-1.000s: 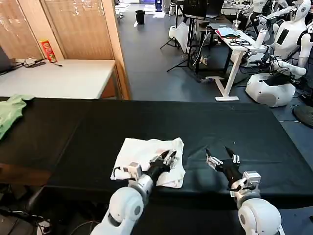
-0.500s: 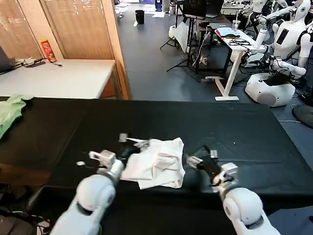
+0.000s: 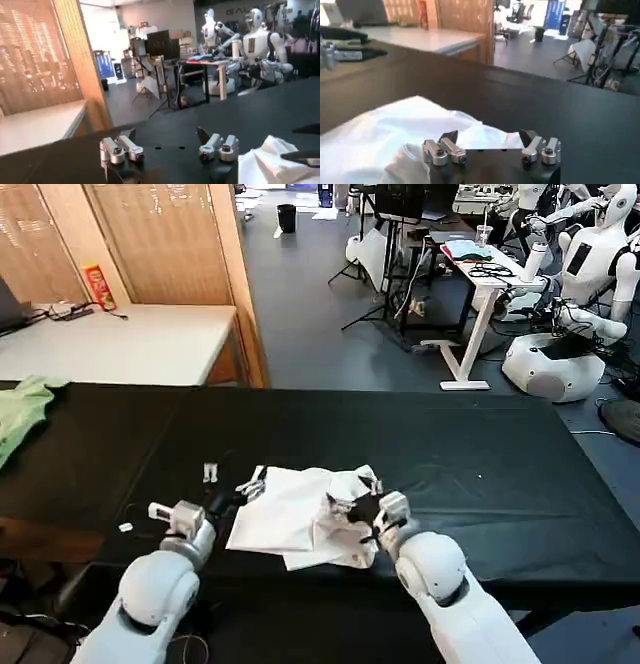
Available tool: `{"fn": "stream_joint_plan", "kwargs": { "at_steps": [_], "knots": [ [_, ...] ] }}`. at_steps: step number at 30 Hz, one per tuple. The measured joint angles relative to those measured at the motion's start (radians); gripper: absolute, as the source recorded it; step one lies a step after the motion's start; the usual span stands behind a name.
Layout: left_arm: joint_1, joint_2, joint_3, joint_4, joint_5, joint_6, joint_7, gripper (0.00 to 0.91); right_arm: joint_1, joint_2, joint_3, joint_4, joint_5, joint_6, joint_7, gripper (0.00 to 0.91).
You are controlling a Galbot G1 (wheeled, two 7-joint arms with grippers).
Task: Fold and organize the clothes.
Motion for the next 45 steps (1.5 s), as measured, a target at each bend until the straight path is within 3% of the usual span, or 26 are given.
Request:
{"fn": "stream_joint_plan", "kwargs": {
  "at_steps": [8, 13, 19, 24, 34, 41, 45],
  "knots": [
    [0.010, 0.000, -0.003, 0.001, 0.001, 0.000, -0.001, 0.878, -0.026, -0.002, 0.046, 0.012, -0.068, -0.002, 0.041, 0.878],
    [0.014, -0.002, -0.008, 0.000, 0.001, -0.002, -0.001, 0.878, -0.068, 0.011, 0.120, 0.038, -0.121, 0.050, 0.113, 0.878],
    [0.021, -0.006, -0.012, 0.000, 0.001, -0.005, -0.001, 0.878, -0.118, 0.017, 0.152, 0.090, -0.005, 0.074, 0.082, 0.878],
    [0.031, -0.001, -0.024, -0.001, 0.001, -0.005, -0.001, 0.878, -0.126, 0.005, 0.107, 0.137, 0.087, 0.051, 0.029, 0.878],
    [0.051, -0.001, -0.033, 0.001, 0.014, -0.006, -0.001, 0.878, -0.052, -0.011, -0.031, 0.123, 0.089, -0.015, 0.029, 0.878],
    [0.061, -0.002, -0.039, 0.008, 0.021, -0.006, -0.001, 0.878, -0.059, -0.050, -0.071, 0.131, 0.066, -0.024, 0.001, 0.878],
    [0.064, -0.005, -0.039, 0.009, 0.026, -0.007, -0.001, 0.878, -0.067, -0.054, -0.073, 0.131, 0.062, -0.025, 0.007, 0.488]
  ]
}}
